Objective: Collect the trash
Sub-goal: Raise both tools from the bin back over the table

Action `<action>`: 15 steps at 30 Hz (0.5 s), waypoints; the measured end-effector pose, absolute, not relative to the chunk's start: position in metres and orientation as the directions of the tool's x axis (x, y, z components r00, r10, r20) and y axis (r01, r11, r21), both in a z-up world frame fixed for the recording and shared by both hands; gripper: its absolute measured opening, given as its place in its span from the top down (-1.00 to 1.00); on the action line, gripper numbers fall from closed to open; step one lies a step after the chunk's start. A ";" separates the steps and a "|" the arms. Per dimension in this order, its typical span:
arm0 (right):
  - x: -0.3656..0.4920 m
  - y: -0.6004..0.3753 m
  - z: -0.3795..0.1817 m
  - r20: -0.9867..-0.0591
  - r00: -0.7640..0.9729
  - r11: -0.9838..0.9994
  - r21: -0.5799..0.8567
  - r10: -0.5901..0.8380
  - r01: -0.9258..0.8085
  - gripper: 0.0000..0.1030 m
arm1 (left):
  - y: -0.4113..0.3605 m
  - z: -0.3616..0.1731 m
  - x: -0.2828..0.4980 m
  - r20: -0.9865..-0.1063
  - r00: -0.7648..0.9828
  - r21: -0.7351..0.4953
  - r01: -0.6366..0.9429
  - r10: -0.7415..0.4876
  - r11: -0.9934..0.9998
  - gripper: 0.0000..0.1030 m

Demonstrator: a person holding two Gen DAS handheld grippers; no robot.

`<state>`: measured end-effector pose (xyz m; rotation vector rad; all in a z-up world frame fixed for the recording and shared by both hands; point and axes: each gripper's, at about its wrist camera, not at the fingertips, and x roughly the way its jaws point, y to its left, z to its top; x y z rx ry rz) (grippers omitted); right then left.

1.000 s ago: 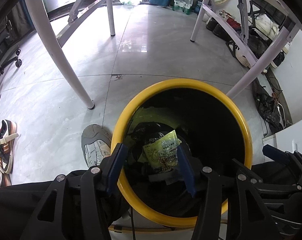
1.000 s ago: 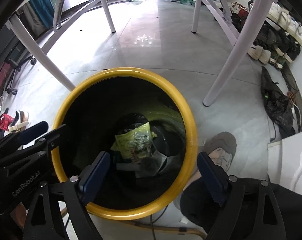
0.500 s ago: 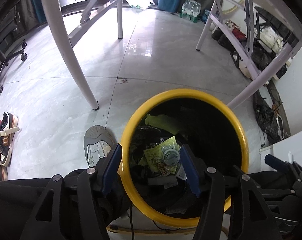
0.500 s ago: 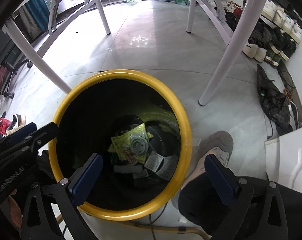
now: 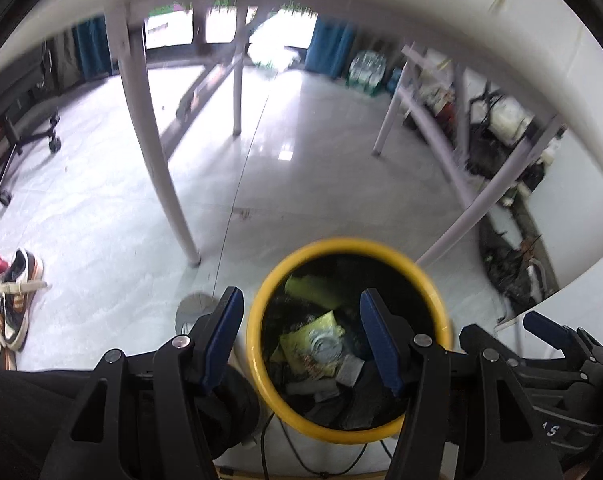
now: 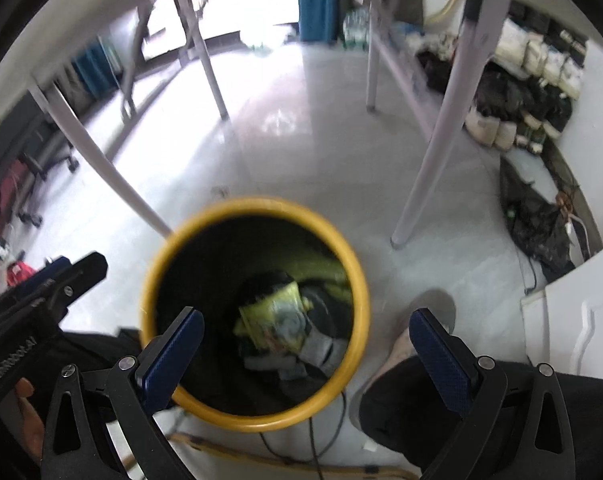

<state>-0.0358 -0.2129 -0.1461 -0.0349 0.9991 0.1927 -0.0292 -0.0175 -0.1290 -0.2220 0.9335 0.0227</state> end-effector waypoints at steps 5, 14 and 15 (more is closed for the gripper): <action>-0.051 -0.212 -0.093 -0.730 0.663 0.979 0.042 0.165 -0.198 -1.00 | -0.016 -0.090 -0.037 -0.737 0.671 -0.172 -0.078 -0.076 0.982 -0.19; -0.061 -0.207 -0.029 -0.598 0.775 0.970 0.018 0.204 -0.242 -1.00 | -0.004 -0.032 -0.027 -0.637 0.767 -0.200 -0.062 -0.081 0.978 -0.31; -0.061 -0.207 -0.025 -0.590 0.780 0.969 0.019 0.210 -0.246 -1.00 | -0.004 -0.026 -0.025 -0.625 0.777 -0.186 -0.064 -0.068 0.980 -0.33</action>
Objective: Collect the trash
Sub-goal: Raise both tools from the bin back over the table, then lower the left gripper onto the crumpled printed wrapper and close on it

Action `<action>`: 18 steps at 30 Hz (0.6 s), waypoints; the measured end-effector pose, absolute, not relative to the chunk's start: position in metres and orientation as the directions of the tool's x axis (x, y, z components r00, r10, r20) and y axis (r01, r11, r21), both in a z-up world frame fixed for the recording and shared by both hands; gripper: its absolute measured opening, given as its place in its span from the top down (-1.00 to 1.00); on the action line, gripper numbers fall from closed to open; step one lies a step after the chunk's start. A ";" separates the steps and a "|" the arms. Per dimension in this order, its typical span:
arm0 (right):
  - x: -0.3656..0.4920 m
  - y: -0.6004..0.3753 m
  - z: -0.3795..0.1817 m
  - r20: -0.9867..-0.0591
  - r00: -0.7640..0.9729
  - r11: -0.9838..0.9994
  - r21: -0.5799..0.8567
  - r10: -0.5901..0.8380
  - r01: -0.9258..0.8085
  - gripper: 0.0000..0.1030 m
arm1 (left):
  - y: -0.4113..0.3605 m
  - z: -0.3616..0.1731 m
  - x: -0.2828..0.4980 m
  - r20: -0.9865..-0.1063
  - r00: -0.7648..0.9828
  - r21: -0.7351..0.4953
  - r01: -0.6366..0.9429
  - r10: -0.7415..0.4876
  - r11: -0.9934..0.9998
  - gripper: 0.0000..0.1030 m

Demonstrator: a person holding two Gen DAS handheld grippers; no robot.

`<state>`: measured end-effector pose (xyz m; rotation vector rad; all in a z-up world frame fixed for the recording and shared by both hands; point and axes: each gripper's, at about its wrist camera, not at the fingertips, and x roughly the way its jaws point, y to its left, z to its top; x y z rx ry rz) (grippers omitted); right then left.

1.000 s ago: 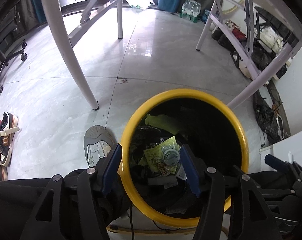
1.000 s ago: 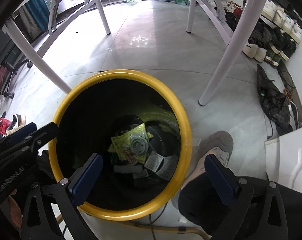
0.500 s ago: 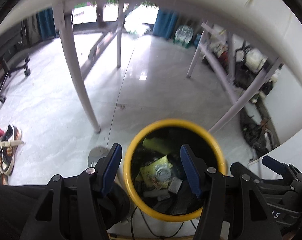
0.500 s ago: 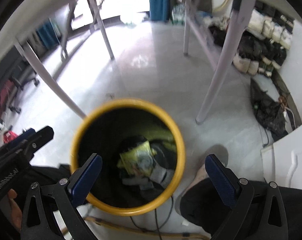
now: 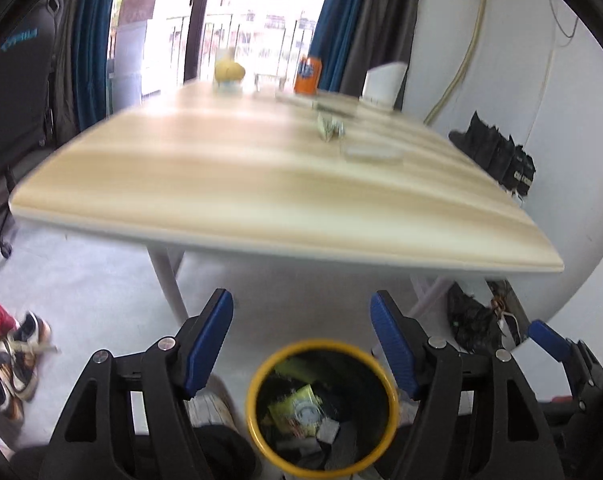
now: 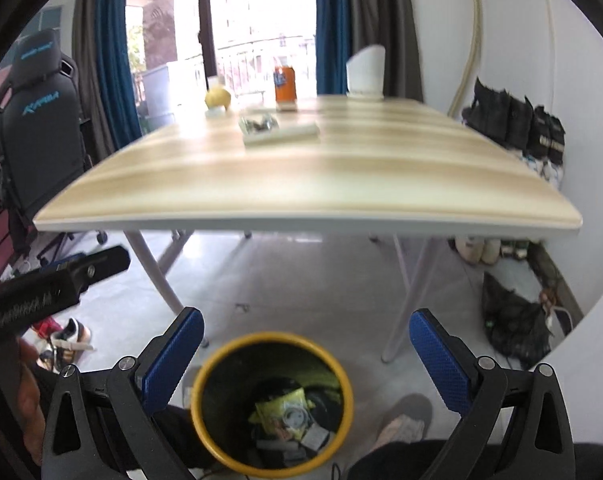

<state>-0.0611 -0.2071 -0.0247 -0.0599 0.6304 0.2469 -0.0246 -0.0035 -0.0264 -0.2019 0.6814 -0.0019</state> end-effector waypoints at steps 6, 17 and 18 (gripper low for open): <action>-0.061 -0.205 -0.002 -0.532 0.818 0.964 -0.008 0.220 -0.265 -1.00 | -0.007 -0.001 -0.011 -0.579 0.815 -0.117 -0.069 -0.012 0.991 -0.67; -0.024 -0.220 0.050 -0.435 0.874 0.972 0.004 0.215 -0.237 -1.00 | -0.019 0.027 0.048 -0.570 0.821 -0.081 -0.017 -0.032 0.997 -0.78; -0.020 -0.222 0.053 -0.427 0.879 0.973 0.004 0.210 -0.230 -1.00 | -0.021 0.028 0.053 -0.577 0.816 -0.083 -0.011 -0.039 0.997 -0.78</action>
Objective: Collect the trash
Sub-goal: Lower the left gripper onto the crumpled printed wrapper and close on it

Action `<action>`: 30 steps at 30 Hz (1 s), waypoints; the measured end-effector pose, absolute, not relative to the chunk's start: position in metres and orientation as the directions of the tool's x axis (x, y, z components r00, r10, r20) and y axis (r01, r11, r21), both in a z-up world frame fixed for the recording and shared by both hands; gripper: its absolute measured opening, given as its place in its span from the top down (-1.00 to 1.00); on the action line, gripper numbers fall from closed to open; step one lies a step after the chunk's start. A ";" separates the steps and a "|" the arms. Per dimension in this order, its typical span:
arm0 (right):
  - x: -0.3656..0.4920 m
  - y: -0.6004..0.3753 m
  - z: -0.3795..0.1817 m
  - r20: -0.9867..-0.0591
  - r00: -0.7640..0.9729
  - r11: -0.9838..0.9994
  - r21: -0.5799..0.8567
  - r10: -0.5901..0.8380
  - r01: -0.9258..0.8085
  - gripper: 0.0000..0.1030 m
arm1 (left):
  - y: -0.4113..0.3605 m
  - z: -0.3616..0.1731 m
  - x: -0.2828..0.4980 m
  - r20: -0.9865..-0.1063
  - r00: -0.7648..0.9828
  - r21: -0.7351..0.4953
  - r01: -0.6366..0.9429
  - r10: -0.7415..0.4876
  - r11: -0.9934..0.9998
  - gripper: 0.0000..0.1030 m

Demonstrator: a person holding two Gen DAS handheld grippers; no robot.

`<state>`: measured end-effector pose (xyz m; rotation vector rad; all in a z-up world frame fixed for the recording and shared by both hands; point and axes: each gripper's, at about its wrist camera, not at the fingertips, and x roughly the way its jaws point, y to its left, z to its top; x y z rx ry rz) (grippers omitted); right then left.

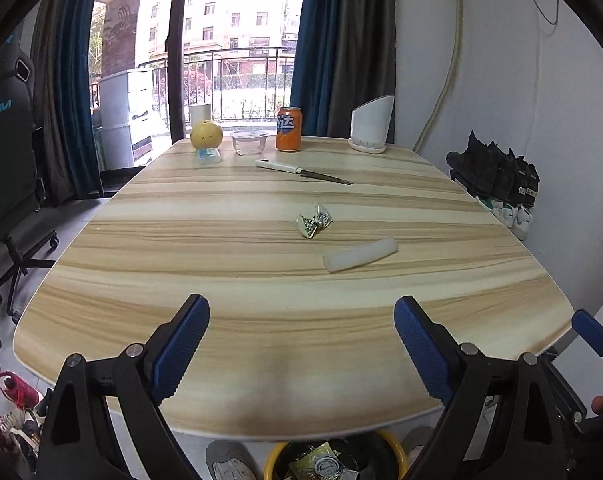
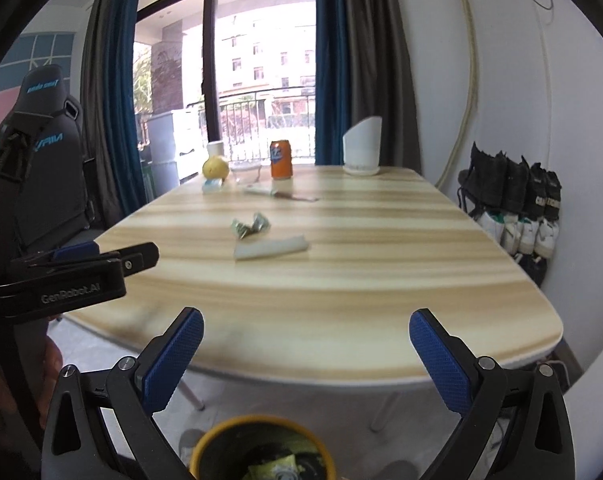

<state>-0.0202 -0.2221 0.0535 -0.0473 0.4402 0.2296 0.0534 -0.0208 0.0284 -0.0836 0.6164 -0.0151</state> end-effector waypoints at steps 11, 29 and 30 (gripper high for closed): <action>0.025 -0.246 0.057 -0.445 0.874 0.979 0.029 0.195 -0.204 -1.00 | -0.011 0.031 0.135 -0.673 0.734 -0.132 0.005 -0.093 0.991 -0.77; 0.054 -0.248 0.031 -0.520 0.823 0.972 0.079 0.230 -0.222 -1.00 | -0.011 0.004 0.199 -0.788 0.607 -0.159 -0.031 -0.108 0.987 -0.77; 0.055 -0.249 0.031 -0.521 0.822 0.972 0.080 0.230 -0.221 -1.00 | -0.012 0.003 0.202 -0.790 0.604 -0.154 -0.029 -0.105 0.988 -0.77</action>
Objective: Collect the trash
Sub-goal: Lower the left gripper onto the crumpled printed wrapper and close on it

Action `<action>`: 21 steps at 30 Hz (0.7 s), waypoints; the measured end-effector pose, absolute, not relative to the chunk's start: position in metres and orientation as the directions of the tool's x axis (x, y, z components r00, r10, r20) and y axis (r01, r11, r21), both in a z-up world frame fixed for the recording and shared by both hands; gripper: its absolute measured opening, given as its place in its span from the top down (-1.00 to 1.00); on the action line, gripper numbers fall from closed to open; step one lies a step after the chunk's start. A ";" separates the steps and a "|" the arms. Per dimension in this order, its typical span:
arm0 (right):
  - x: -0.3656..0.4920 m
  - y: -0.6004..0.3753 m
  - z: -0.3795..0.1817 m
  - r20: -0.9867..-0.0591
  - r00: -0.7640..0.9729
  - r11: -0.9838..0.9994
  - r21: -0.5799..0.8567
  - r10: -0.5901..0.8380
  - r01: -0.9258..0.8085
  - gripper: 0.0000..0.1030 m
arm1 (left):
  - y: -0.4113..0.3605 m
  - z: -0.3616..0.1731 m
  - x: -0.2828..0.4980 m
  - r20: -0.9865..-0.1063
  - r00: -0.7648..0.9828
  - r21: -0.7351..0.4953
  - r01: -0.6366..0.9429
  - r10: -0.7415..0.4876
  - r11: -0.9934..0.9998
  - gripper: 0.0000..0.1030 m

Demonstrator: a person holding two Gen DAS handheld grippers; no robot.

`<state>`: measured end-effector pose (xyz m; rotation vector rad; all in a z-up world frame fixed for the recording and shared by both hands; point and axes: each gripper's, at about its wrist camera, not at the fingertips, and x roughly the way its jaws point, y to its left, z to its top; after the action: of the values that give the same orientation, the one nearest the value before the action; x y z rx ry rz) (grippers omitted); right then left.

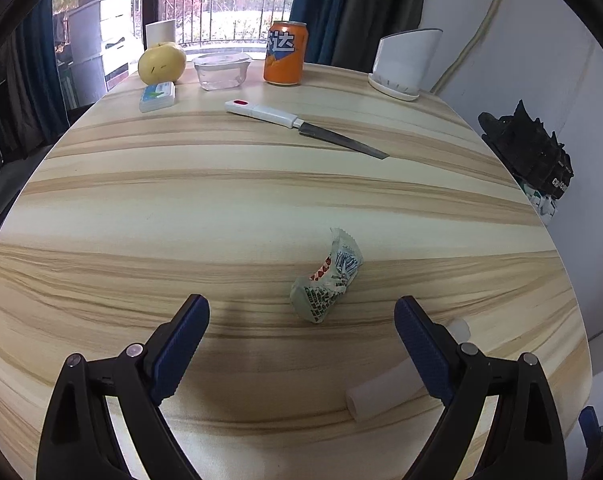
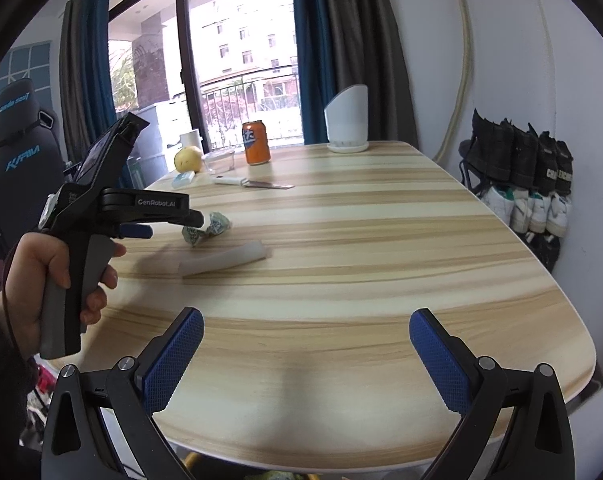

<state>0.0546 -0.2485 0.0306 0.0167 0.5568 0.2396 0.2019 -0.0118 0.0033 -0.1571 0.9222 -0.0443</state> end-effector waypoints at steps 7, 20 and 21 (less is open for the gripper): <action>0.054 -0.249 0.028 -0.523 0.820 0.971 0.083 0.233 -0.223 -1.00 | -0.022 0.001 0.215 -0.809 0.581 -0.121 -0.023 -0.086 0.992 -0.77; 0.056 -0.250 0.026 -0.526 0.817 0.970 0.089 0.237 -0.225 -1.00 | -0.031 -0.016 0.231 -0.841 0.536 -0.097 -0.026 -0.068 0.995 -0.77; 0.057 -0.250 0.026 -0.526 0.817 0.970 0.089 0.238 -0.225 -1.00 | -0.031 -0.016 0.231 -0.840 0.539 -0.092 -0.025 -0.064 0.995 -0.77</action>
<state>0.0567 -0.2502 0.0264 0.0236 0.5639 0.2464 0.2313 -0.0311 -0.0161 -0.0970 1.0016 -0.0236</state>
